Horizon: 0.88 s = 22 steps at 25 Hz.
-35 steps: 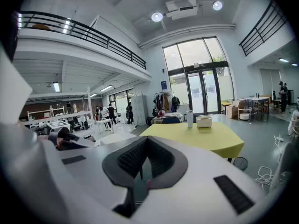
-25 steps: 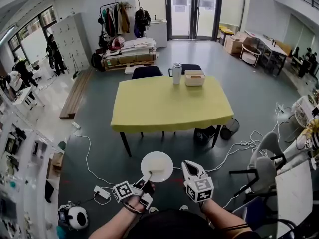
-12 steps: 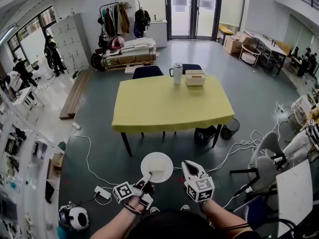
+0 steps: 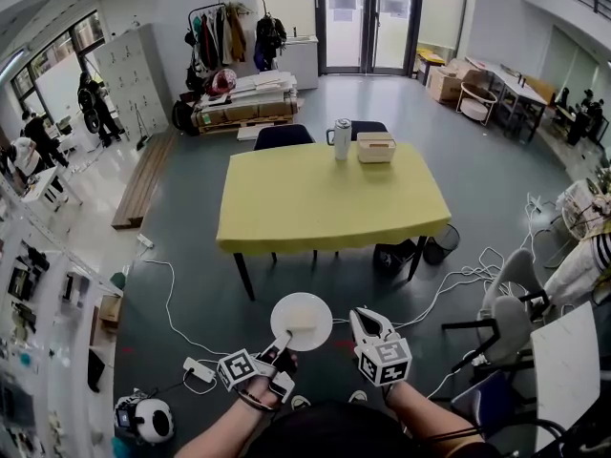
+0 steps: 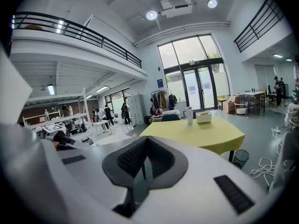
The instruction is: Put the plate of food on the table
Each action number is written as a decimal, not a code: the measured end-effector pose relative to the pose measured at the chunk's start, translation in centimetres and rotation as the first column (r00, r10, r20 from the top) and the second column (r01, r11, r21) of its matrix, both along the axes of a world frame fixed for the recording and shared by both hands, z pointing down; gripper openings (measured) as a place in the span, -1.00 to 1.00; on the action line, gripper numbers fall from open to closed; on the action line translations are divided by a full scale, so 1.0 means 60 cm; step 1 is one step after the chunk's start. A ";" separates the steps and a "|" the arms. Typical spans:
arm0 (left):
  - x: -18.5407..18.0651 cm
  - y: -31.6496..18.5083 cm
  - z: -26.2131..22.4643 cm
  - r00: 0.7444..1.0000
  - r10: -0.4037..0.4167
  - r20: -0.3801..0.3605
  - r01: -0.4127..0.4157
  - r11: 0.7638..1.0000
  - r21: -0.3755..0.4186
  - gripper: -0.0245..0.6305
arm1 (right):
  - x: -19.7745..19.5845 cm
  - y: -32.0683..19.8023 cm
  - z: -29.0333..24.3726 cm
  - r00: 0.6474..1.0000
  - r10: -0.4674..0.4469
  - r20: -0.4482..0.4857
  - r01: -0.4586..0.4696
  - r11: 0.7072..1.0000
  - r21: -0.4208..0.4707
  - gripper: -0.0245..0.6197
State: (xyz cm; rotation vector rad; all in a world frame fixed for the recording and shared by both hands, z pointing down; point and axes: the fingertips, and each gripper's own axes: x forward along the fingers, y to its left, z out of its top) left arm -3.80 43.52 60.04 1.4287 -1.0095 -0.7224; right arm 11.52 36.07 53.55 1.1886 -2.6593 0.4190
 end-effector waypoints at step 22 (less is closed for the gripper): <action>-0.075 0.008 0.027 0.998 0.052 -0.035 -0.052 0.999 -0.002 -0.80 | -0.059 0.027 0.021 0.997 0.072 -0.038 -0.073 0.997 -0.007 -0.89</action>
